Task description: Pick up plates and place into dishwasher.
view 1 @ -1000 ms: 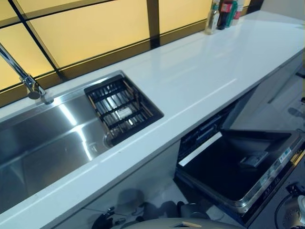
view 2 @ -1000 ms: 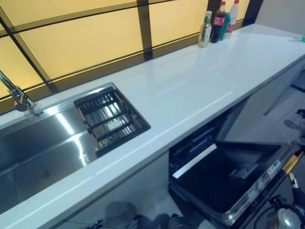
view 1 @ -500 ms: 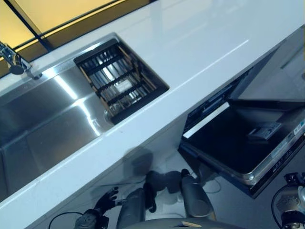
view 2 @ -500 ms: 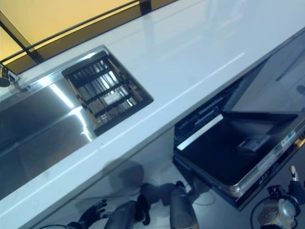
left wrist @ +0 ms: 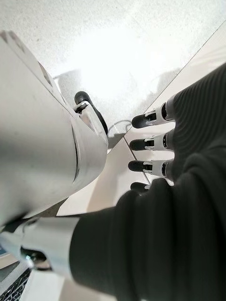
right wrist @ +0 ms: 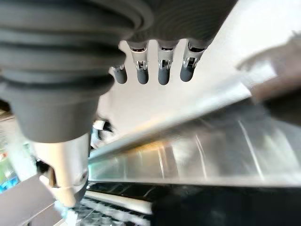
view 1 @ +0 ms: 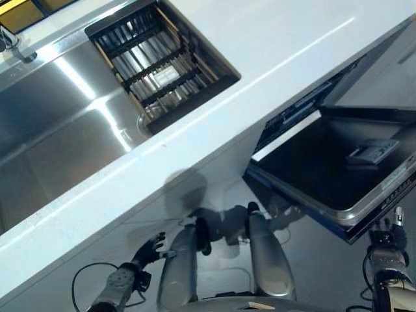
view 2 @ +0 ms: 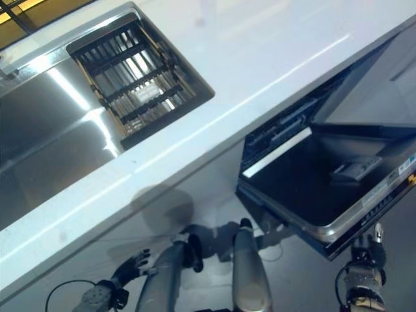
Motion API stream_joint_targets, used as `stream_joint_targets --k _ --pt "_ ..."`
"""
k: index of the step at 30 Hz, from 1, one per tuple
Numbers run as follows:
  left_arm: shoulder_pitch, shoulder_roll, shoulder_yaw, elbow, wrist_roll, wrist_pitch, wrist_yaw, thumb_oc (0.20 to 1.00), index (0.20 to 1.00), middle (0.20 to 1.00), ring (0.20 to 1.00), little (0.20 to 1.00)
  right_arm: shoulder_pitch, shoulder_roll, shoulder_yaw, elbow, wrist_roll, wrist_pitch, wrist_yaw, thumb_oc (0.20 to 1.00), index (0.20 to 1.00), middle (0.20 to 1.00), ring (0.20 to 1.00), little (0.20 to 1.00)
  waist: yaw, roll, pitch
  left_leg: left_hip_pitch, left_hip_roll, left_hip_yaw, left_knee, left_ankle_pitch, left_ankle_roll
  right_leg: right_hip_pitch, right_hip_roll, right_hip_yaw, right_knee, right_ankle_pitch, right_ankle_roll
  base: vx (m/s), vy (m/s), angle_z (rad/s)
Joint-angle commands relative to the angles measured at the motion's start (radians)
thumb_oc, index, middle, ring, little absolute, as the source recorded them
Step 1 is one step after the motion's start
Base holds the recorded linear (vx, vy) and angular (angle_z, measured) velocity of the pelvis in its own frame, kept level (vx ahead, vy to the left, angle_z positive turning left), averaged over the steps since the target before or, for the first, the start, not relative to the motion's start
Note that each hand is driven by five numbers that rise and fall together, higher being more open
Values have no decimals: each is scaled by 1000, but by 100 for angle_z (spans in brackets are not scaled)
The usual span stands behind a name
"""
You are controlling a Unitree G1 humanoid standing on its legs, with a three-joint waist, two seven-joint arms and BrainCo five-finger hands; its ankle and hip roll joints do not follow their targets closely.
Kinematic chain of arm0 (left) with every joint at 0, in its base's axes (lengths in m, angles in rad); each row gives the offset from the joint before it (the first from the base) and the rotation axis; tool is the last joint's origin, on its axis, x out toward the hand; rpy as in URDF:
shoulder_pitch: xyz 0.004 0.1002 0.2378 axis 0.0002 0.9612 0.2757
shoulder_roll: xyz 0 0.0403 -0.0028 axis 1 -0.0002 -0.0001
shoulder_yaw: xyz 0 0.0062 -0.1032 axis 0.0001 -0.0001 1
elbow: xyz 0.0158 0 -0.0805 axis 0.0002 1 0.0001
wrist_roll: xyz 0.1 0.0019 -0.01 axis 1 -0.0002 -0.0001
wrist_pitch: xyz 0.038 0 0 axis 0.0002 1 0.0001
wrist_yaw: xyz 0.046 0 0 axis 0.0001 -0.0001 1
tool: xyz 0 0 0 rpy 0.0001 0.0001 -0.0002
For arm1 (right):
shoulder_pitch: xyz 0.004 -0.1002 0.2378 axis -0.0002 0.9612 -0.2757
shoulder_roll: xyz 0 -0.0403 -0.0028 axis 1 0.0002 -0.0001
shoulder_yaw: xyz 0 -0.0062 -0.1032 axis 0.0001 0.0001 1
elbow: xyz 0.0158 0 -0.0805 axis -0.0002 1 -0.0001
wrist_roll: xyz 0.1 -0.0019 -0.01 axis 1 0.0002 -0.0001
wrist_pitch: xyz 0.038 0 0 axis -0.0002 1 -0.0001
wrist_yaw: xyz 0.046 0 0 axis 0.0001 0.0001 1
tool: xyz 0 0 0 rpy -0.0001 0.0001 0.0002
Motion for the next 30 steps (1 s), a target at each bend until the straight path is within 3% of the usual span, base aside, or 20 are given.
stream_joint_targets --k 1,7,16,21,30 --pt "48 40 -36 -21 10 3 12 1000 1000 1000 1000 1000 -51 -58 45 10 20 64 138 1000 1000 1000 1000 1000 51 -3 -47 -3 -14 -30 85 -88 21 54 -24 -29 -71 72 -53 53 -20 16" --pt "60 47 -40 -12 11 -6 -2 1000 1000 1000 1000 1000 -116 -91 103 -13 -85 62 168 1000 1000 1000 1000 1000 73 6 -50 -2 -22 -46 56 -65 12 57 -21 -44 -71 61 -60 46 -24 -3" --pt "78 54 -32 -9 24 -6 -21 1000 1000 1000 1000 1000 -219 -124 132 -102 -142 89 110 1000 1000 1000 1000 1000 110 -3 -57 14 -21 -80 -8 -21 3 82 0 -56 -95 55 -68 53 -38 6" --pt "76 54 -27 -5 27 -15 -15 1000 1000 1000 1000 1000 -286 -110 158 -167 -140 112 35 1000 1000 1000 1000 1000 125 -6 -58 38 -23 -97 -77 21 -2 103 8 -52 -138 70 -65 16 -4 -4" --pt "80 46 -9 -16 36 7 2 1000 1000 1000 1000 1000 -354 -51 191 -298 -106 84 -115 1000 1000 1000 1000 1000 147 -15 -75 94 -19 -126 -172 67 -14 160 20 -49 -204 76 -66 37 1 1"
